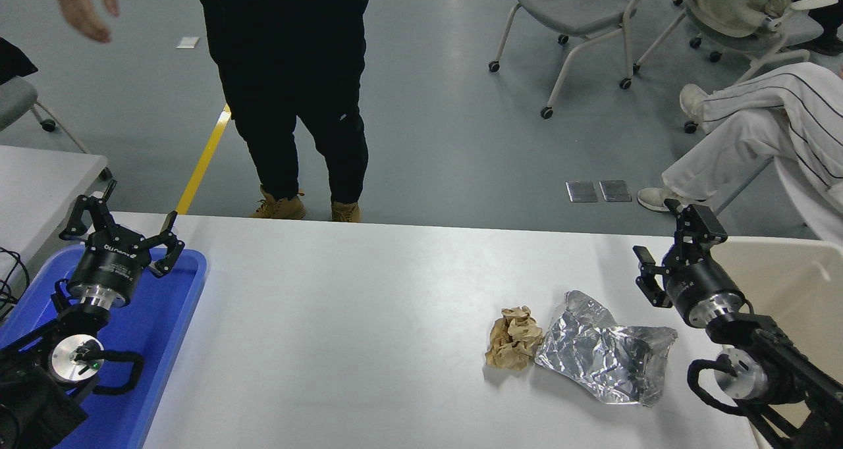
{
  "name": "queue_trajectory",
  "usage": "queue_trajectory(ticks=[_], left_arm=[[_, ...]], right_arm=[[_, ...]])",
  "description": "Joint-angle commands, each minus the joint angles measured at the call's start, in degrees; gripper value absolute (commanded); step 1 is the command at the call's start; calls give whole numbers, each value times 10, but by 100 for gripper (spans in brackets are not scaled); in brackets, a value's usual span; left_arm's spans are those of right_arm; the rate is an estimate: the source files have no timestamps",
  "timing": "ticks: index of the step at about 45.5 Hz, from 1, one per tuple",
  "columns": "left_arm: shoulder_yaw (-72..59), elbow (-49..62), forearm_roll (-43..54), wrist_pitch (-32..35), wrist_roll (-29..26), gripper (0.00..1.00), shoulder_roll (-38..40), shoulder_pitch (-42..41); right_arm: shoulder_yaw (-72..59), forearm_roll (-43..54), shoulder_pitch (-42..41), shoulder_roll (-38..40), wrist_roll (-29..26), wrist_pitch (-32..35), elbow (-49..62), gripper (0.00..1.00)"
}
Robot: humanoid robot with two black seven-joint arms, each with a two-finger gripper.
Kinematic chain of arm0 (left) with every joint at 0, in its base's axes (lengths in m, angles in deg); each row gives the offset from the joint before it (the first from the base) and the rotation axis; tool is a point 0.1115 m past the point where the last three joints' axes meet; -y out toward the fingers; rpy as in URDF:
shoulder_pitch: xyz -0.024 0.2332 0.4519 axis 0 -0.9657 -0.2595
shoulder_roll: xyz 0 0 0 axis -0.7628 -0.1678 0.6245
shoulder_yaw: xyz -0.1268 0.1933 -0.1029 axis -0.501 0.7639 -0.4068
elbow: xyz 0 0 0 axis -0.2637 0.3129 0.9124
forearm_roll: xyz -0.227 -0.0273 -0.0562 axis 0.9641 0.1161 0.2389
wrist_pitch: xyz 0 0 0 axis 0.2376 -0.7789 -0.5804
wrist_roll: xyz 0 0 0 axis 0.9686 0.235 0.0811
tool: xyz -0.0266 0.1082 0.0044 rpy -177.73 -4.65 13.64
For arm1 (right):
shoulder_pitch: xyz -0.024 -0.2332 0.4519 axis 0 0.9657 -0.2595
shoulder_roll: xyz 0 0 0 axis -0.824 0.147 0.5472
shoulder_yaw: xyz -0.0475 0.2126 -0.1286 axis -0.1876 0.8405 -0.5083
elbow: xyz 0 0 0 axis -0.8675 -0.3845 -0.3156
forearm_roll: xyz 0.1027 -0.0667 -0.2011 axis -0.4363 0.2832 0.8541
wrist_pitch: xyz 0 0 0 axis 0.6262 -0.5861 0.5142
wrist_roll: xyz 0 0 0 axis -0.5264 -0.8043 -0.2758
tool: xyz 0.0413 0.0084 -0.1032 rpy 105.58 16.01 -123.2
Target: Clean the table surface
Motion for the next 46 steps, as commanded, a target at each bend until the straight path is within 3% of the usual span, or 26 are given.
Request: queue_trajectory(ticks=[1,30,46], left_arm=[[0,0,0,0,0,100,0,0],[0,0,0,0,0,100,0,0],[0,-1,0,0,0,100,0,0]], right_arm=[[-98,54,-26,102,3,0,-27,100],[-291,192,-36,323,3,3,-152,100],[-335,293,-36,341,-2,3,-155,100]])
